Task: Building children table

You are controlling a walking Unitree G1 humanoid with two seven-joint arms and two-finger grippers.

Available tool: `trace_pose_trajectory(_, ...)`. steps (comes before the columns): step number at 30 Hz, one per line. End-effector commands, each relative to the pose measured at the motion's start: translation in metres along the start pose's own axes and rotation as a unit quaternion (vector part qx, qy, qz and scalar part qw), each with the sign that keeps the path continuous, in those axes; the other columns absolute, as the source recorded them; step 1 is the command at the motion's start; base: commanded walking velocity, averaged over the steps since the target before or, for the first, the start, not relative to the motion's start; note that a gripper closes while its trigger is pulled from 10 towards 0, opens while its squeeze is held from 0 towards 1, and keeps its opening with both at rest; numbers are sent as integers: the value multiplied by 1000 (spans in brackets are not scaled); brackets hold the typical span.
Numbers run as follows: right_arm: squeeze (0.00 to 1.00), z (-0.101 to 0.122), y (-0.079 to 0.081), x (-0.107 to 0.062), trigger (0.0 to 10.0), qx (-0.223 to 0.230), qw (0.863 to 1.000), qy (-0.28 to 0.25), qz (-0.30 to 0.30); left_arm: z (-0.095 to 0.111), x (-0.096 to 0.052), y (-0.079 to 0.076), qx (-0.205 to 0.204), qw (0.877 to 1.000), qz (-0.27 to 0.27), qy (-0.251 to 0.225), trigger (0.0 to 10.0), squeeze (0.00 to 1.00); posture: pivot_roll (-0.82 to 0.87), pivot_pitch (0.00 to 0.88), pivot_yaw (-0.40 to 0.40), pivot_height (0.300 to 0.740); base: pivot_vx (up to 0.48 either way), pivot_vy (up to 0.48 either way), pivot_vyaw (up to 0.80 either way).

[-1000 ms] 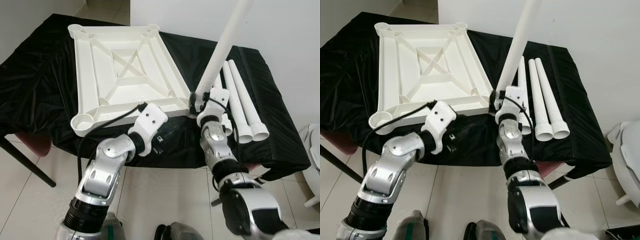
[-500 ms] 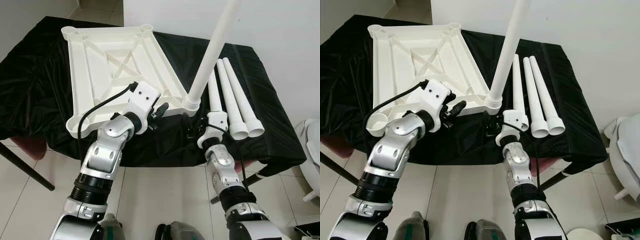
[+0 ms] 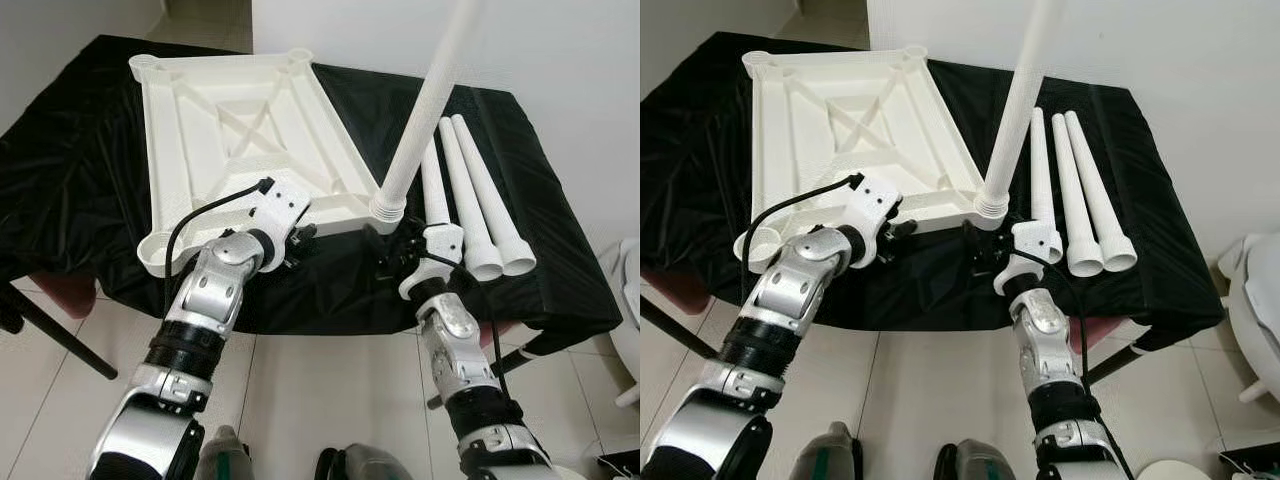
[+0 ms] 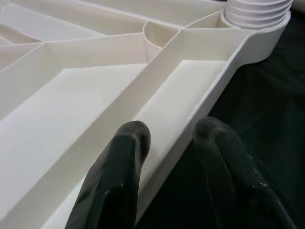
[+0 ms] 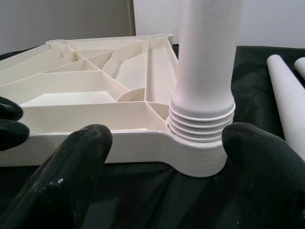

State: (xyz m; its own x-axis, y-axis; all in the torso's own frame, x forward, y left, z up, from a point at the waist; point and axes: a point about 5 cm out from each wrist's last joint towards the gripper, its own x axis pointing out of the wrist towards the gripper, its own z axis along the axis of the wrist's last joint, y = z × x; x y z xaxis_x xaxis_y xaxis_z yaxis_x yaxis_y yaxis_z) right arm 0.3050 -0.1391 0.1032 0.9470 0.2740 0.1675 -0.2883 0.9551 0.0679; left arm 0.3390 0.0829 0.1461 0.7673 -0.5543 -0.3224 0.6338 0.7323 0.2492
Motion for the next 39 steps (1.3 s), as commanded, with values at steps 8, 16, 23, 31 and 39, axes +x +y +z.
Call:
trace_pose_trajectory(8, 0, 3, -3, -4, 10000, 1, 1000, 3, 6, -2, 6, 14, 55, 997, 40, 26, 10000, 0, 4, 11, -36, 740, 0, 0, 0)
trace_pose_trajectory(16, 0, 5, -6, -6, 10000, -3, 1000, 6, 1, -4, 4, 23, 102, 994, 12, 49, 10000, 0, 3, 13, -30, 740, 0, 0, 0)
trace_pose_trajectory(23, 0, 5, -6, -6, 10000, -3, 1000, 9, 0, -9, -1, 33, 142, 987, -34, 73, 10000, 0, 3, 9, -22, 740, 0, 0, 0)
trace_pose_trajectory(31, 0, 4, -6, -8, 10000, -4, 1000, 13, -3, -3, -5, 25, 83, 990, -104, 38, 10000, 420, 0, 8, -17, 740, 0, 0, 0)
trace_pose_trajectory(39, 0, 4, -3, -10, 10000, -11, 1000, 15, 4, 12, -9, 19, 38, 989, -146, -13, 10000, 1000, 0, 8, -20, 740, 0, 0, 0)
